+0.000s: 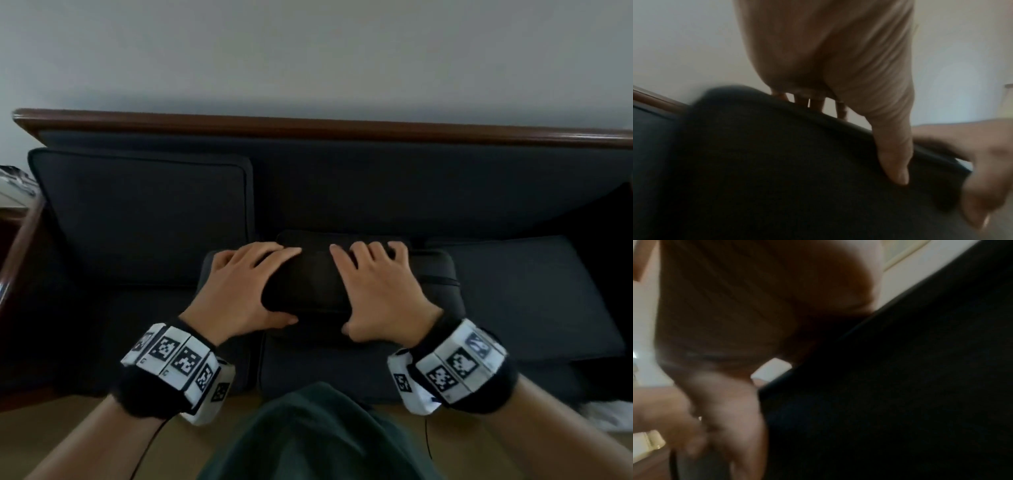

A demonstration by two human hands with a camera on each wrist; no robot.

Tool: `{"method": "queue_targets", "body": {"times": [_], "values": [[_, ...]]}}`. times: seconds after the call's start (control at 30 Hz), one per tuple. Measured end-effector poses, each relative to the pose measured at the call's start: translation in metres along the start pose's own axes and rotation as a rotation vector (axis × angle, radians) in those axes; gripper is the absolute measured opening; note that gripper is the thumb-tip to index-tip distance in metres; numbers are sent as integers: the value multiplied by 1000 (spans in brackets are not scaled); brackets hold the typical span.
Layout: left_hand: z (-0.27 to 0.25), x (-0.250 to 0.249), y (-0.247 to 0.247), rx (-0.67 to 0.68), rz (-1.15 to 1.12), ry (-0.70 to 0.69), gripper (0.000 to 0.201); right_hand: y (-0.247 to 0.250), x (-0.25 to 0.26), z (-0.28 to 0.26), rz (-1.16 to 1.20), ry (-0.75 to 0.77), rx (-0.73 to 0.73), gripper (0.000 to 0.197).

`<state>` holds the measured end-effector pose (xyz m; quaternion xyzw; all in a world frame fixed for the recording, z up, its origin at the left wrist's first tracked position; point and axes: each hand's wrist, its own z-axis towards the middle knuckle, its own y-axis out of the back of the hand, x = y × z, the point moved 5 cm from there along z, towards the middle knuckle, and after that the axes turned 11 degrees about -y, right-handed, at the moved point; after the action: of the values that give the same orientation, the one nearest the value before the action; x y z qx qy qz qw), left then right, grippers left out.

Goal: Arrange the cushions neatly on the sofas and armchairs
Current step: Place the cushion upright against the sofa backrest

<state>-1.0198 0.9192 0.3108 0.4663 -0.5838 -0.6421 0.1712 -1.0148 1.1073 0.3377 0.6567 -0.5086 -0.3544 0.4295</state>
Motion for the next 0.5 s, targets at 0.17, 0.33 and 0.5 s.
{"method": "queue_targets", "body": {"times": [0.17,0.33,0.5], "values": [[-22,30,3,-178,-185,80,102,-11,-30,7,143,-109,-135,94],[-10,37,-29,-151,-576,144,109,-17,-48,3,311,-84,-259,79],[14,0,12,-271,-392,18,92,4,-83,-8,474,-136,-336,84]]}}
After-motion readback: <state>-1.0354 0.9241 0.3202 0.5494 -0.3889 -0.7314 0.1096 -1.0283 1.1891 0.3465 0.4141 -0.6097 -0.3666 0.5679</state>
